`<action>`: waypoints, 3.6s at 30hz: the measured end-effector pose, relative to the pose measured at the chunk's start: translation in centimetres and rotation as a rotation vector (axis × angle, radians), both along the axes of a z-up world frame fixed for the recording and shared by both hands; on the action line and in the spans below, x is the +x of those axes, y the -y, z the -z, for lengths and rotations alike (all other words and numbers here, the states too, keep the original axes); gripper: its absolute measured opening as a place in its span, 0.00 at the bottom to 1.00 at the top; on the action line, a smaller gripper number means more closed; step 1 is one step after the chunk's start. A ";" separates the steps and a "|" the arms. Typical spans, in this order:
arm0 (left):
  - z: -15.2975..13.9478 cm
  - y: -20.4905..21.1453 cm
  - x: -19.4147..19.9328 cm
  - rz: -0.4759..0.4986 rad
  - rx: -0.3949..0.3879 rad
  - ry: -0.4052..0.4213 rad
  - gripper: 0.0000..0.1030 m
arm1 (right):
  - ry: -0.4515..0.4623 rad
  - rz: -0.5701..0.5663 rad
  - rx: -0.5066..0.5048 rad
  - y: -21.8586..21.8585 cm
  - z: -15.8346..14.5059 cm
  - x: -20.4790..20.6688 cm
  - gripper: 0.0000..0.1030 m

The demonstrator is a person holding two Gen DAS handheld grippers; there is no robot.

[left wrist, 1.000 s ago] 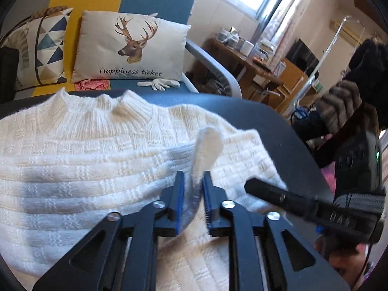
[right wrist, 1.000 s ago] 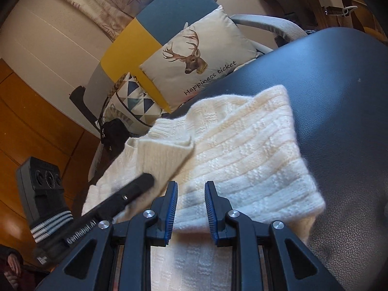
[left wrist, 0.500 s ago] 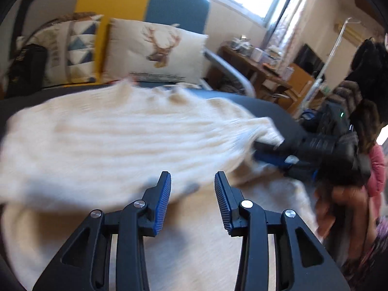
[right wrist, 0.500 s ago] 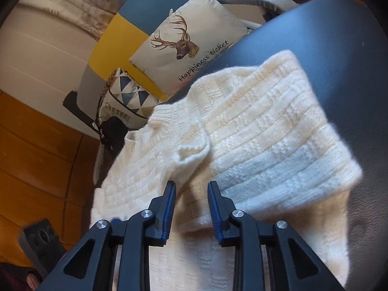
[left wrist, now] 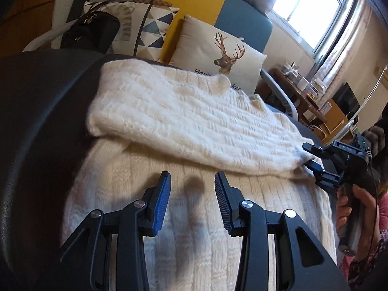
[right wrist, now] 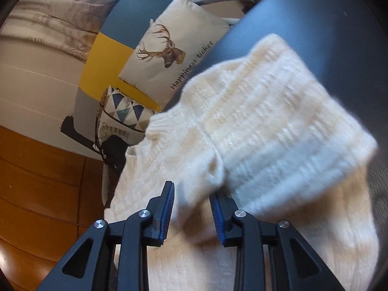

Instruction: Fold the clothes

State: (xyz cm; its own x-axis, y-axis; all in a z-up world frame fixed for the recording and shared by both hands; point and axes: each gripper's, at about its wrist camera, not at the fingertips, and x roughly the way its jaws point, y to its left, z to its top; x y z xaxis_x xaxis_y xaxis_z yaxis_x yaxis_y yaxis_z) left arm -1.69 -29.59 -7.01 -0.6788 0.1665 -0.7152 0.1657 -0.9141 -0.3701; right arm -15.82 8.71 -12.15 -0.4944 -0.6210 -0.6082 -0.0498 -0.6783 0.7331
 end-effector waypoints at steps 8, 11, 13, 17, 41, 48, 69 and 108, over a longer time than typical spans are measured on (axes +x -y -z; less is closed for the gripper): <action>0.4 1.1 -1.8 -0.071 0.058 -0.038 0.39 | -0.101 -0.061 0.074 2.1 -2.9 -1.6 0.07; 0.5 2.9 -0.9 -0.144 0.097 -0.094 0.39 | -0.145 -0.067 0.099 2.4 -4.1 -1.3 0.07; 0.4 4.4 0.0 -0.214 0.096 -0.121 0.39 | -0.164 -0.070 0.108 2.5 -4.5 -1.1 0.07; 0.8 7.4 1.8 -0.332 0.148 -0.163 0.39 | -0.171 -0.087 0.096 3.0 -4.1 -0.8 0.07; 2.5 10.2 3.2 -0.482 0.269 -0.189 0.40 | -0.124 -0.017 0.066 0.9 -0.8 -2.6 0.06; -3.1 6.2 3.6 -0.376 0.045 -0.355 0.40 | -0.083 -0.031 0.104 1.0 1.1 -2.5 0.06; 3.2 8.4 -6.2 -0.304 0.086 -0.093 0.34 | -0.159 -0.052 0.264 1.8 0.4 -1.7 0.06; 2.5 5.9 -5.9 -0.309 -0.089 -0.055 0.61 | -0.443 -0.448 0.600 18.8 -3.3 1.2 0.23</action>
State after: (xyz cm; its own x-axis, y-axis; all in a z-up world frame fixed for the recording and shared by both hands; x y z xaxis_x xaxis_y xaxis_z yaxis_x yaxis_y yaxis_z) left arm -7.60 -35.51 -9.54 -0.7253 -0.1149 -0.6788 0.4227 -0.8526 -0.3073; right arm -14.58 -10.13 -8.87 -0.5489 -0.4498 -0.7045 0.5195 -0.8439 0.1341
